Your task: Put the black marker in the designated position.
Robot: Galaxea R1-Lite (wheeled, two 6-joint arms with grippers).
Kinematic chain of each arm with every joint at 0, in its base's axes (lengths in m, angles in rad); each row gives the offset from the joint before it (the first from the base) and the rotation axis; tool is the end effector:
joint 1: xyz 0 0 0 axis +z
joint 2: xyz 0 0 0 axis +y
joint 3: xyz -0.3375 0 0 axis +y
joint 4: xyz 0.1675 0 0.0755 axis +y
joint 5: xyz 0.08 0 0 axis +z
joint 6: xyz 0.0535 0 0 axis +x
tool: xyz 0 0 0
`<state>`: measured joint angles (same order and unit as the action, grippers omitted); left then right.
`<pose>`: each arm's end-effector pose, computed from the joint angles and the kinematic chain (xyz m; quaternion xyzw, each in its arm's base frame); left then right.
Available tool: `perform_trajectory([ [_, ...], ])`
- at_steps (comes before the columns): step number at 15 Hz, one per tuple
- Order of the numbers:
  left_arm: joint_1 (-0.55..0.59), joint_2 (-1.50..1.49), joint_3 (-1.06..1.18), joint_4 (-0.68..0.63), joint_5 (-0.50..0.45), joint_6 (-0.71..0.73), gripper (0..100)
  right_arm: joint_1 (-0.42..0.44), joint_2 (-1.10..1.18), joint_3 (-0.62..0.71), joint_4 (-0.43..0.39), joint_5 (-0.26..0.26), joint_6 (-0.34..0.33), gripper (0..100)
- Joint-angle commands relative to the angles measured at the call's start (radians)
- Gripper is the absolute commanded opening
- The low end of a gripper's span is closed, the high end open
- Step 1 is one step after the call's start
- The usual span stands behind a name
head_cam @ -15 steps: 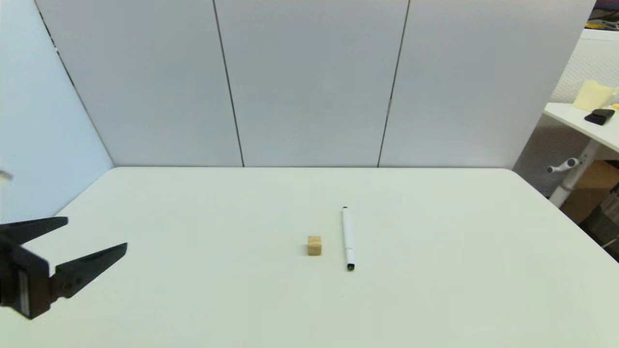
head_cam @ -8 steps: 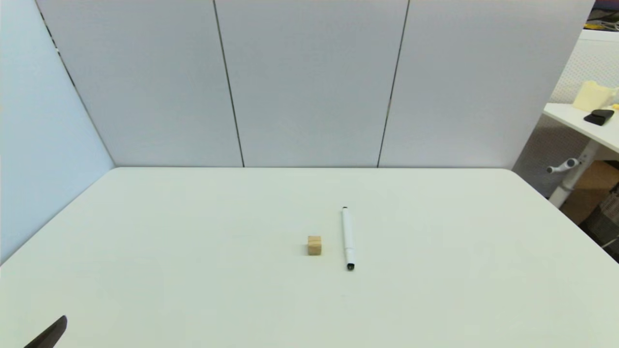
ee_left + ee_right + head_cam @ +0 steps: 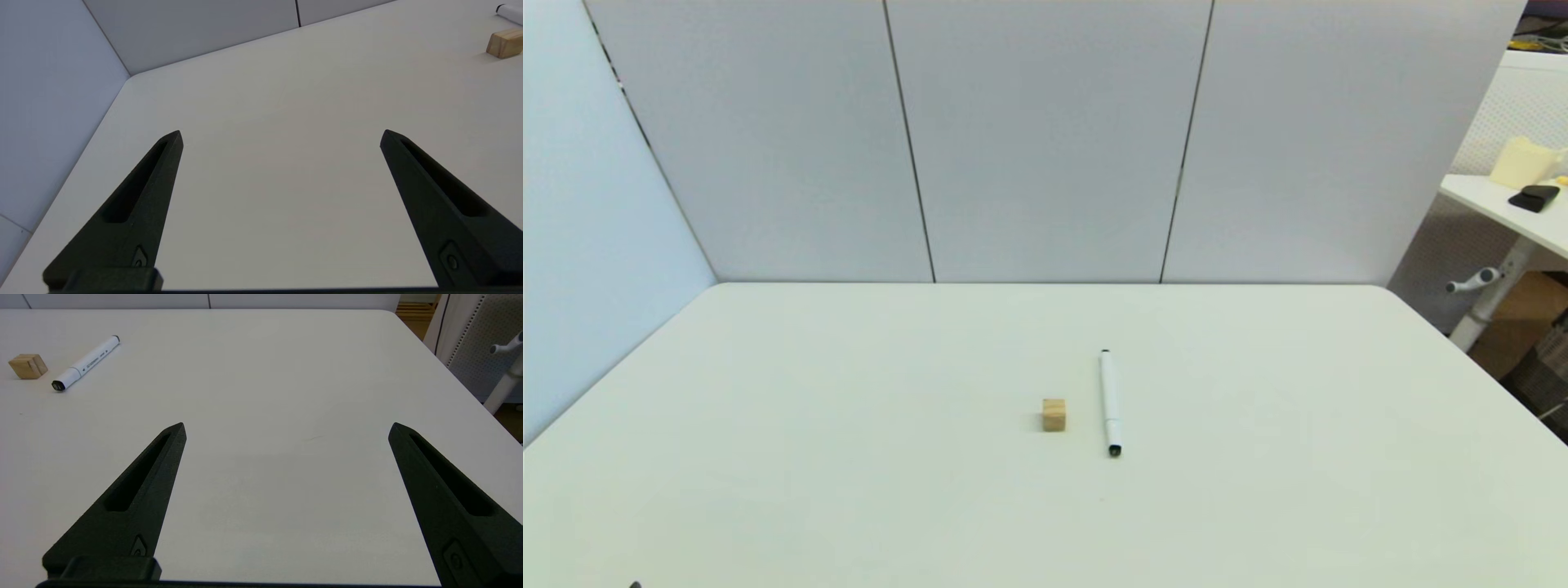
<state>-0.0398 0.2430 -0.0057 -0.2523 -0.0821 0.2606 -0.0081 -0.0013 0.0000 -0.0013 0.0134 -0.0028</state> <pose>-0.0139 -0.0038 0.1172 0.1298 -0.0153 -0.0594 0.9896 -0.0366 0.0010 0.0756 -0.0014 -0.0013 0.0026 1.0000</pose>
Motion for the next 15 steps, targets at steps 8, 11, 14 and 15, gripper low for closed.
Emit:
perform_trajectory([
  [8,0.032,-0.243,0.006,0.252,0.039,-0.175,100,-0.001,0.001,0.000,0.001,0.000,0.000,100],
  [11,0.032,-0.243,0.006,0.254,0.044,-0.208,100,-0.001,0.001,0.000,0.000,0.000,0.000,100],
  [14,0.032,-0.243,0.006,0.254,0.045,-0.212,100,0.000,0.001,0.000,0.000,0.000,0.000,100],
  [15,0.032,-0.243,0.006,0.254,0.044,-0.212,100,0.000,0.001,0.000,0.000,0.000,0.000,100],
])
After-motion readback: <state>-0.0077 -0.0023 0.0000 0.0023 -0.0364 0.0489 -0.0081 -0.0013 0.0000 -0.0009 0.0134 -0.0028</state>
